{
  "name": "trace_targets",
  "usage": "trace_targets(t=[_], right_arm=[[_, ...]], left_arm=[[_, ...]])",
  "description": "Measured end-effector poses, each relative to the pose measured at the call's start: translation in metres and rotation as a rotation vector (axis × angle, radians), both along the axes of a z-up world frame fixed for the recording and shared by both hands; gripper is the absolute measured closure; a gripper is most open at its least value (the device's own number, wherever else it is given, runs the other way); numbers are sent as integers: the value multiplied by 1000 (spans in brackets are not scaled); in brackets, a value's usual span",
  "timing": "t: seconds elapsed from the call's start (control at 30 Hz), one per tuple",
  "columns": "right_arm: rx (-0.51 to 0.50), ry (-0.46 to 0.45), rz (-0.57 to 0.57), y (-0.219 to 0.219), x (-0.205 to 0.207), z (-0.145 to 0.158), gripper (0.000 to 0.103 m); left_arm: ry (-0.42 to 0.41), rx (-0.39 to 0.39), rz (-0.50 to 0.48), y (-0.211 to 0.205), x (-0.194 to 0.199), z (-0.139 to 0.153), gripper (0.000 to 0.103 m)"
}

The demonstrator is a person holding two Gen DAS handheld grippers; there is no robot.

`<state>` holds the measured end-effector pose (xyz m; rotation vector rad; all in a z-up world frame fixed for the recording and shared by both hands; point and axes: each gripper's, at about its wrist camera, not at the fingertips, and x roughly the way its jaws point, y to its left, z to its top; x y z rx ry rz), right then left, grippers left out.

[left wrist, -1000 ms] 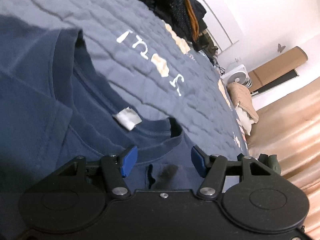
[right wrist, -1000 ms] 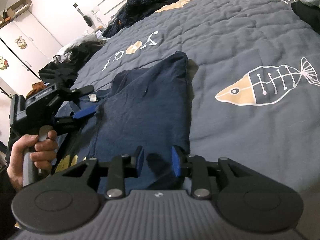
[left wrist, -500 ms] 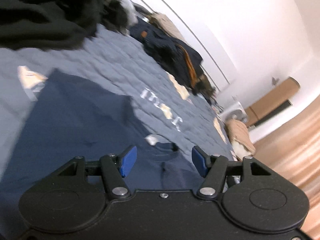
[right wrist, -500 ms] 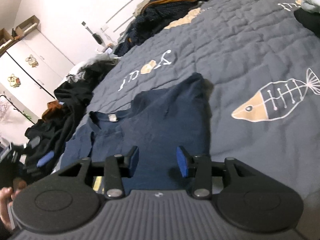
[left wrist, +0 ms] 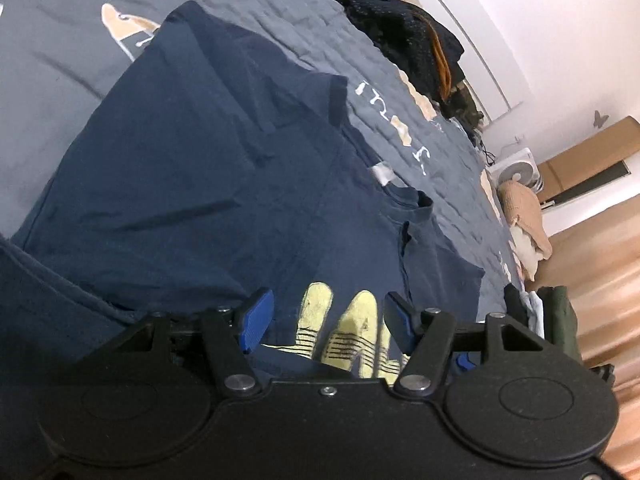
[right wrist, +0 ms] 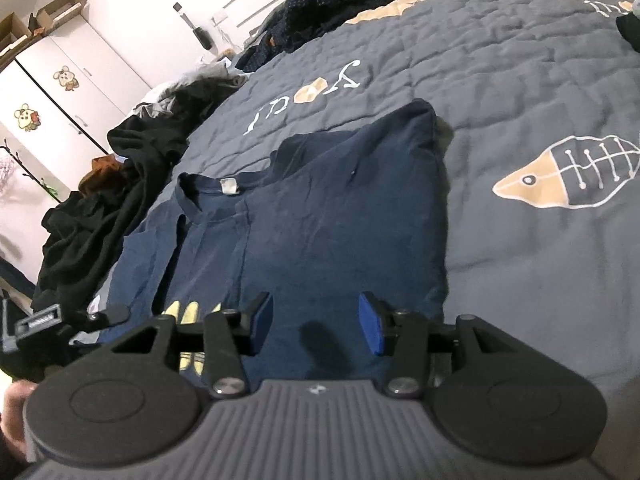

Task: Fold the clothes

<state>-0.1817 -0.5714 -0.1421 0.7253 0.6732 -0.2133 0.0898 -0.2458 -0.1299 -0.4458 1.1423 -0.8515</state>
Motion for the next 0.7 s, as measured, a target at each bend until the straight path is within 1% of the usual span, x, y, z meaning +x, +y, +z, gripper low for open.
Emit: trace_targets(t=[0.17,0.23,0.33,0.47,0.57,0.7], right_arm=[[0,-23,-50,-4,-15,6,56],[-10,-24,-78,-3,-25,10,56],[-32,-26,-103,2,-38,16,56],[-79,-20,-123,16,-48,24,56],[-113,-15,-122,31,-56,27,56],[-158,16,-89,54,-63,31,55]], left_arm=[[-25,-77,58,20,-5,16,43],[-48,-91,66,26,-9,23,42],[-89,-76,63,29,-17,32,42],[-167,-36,66,33,-35,44,42],[-190,-16,41,38,-50,48,42],[-216,20,14,45,-66,50,42]])
